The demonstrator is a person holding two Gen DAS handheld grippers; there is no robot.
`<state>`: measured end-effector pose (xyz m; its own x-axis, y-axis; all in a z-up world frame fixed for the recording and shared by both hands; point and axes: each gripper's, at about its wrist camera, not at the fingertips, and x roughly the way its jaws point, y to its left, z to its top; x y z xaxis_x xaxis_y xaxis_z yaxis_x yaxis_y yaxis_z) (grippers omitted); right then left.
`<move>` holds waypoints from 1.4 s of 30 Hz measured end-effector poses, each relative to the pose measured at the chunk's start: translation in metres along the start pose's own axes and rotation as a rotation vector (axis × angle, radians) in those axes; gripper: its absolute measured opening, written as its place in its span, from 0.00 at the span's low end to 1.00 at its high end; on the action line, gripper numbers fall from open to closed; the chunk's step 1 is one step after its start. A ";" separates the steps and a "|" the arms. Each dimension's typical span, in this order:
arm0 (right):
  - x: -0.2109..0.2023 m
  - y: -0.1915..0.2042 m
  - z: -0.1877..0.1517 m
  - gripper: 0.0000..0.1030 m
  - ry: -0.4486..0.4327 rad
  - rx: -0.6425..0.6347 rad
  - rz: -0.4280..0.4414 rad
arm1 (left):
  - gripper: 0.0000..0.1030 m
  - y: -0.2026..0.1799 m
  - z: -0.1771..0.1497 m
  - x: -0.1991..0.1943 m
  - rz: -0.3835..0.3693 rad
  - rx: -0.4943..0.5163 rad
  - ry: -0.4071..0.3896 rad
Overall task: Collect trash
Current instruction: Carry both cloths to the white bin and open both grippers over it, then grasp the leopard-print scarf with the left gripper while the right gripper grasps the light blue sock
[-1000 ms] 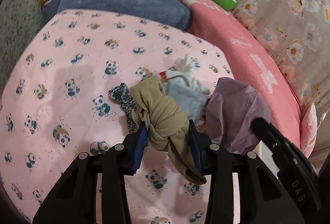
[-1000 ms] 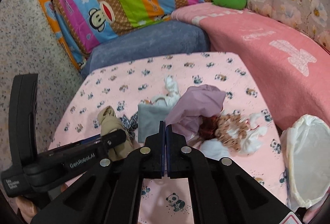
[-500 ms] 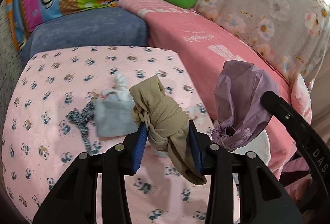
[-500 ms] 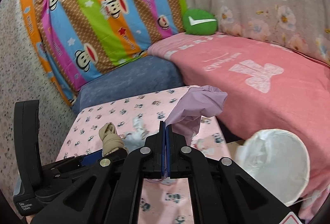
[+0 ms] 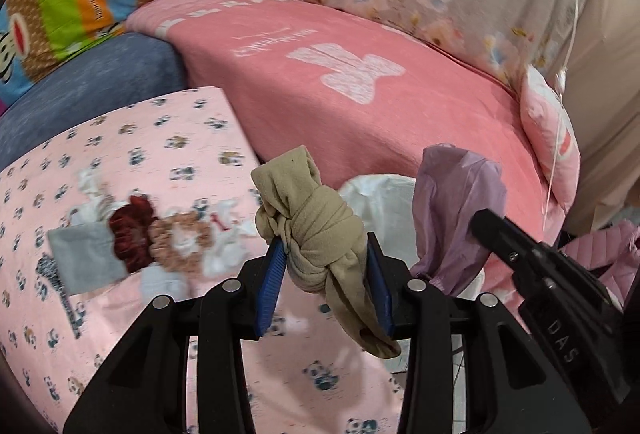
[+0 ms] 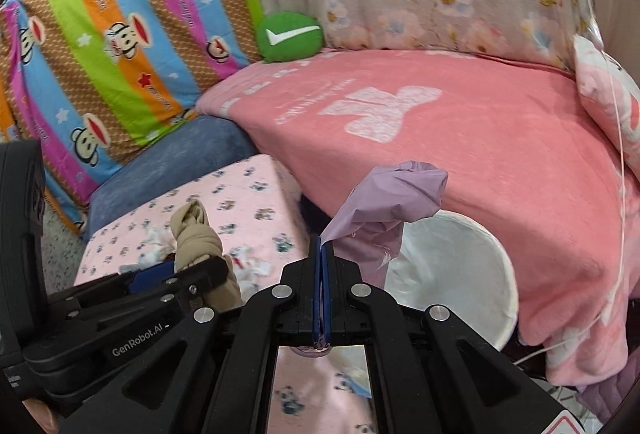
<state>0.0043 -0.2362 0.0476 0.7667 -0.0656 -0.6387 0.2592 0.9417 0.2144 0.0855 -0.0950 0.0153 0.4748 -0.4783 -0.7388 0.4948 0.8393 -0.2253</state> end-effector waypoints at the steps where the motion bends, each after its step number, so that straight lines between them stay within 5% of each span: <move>1: 0.001 -0.007 -0.003 0.02 0.006 0.009 -0.007 | 0.37 -0.008 0.001 0.005 -0.006 0.017 0.007; 11: 0.017 -0.061 -0.016 0.05 0.049 0.084 -0.063 | 0.40 -0.049 0.003 0.037 -0.032 0.089 0.056; 14: 0.019 -0.067 -0.017 0.08 0.050 0.094 -0.075 | 0.53 -0.052 0.006 0.040 -0.028 0.076 0.047; 16: 0.019 -0.070 -0.018 0.12 0.052 0.097 -0.080 | 0.71 -0.055 0.008 0.039 -0.014 0.069 0.023; 18: 0.018 -0.072 -0.019 0.28 0.046 0.103 -0.086 | 0.78 -0.056 0.010 0.037 0.000 0.064 0.007; 32: 0.021 -0.063 -0.019 0.47 0.053 0.087 -0.099 | 0.78 -0.037 0.010 0.025 0.025 0.010 -0.015; 42: 0.050 -0.076 -0.038 0.58 0.159 0.092 -0.191 | 0.78 -0.015 0.001 0.014 0.040 -0.040 -0.027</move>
<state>0.0011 -0.2981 -0.0290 0.5989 -0.1801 -0.7803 0.4483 0.8828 0.1403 0.0859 -0.1149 0.0090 0.5134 -0.4505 -0.7304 0.4456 0.8673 -0.2218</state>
